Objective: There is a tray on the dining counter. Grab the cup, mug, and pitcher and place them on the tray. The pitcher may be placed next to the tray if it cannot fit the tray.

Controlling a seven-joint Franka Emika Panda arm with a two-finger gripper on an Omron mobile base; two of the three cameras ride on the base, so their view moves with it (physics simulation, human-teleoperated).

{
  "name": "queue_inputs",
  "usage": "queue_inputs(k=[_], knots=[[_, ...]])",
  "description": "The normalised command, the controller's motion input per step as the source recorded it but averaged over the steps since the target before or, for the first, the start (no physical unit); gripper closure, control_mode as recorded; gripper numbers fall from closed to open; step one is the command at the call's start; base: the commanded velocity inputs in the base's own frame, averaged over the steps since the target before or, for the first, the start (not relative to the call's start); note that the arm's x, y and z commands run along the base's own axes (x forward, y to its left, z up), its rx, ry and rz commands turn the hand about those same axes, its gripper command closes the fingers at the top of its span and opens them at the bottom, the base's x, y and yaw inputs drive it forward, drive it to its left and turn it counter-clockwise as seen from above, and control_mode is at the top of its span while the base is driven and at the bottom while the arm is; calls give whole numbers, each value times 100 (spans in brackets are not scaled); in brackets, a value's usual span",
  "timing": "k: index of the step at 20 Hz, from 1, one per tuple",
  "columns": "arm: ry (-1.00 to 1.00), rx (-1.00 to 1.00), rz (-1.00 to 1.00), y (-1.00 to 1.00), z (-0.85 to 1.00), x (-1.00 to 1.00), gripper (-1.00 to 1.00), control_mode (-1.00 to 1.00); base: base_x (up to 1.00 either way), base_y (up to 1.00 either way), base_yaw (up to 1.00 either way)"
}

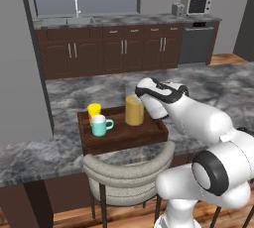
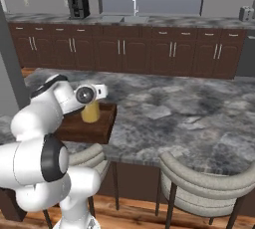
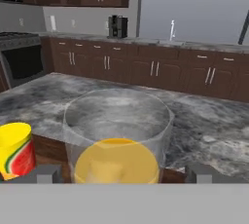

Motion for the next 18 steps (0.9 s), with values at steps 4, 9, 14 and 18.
queue_inputs(k=[4,9,14,18], knots=[[17,0,-16,0,91,0,-100,-100,0,0,0],[31,0,-17,0,100,0,-100,-100,0,0,0],[38,0,-14,0,100,0,-100,-100,0,0,0],[39,0,-9,0,100,0,-100,-100,0,0,0]])
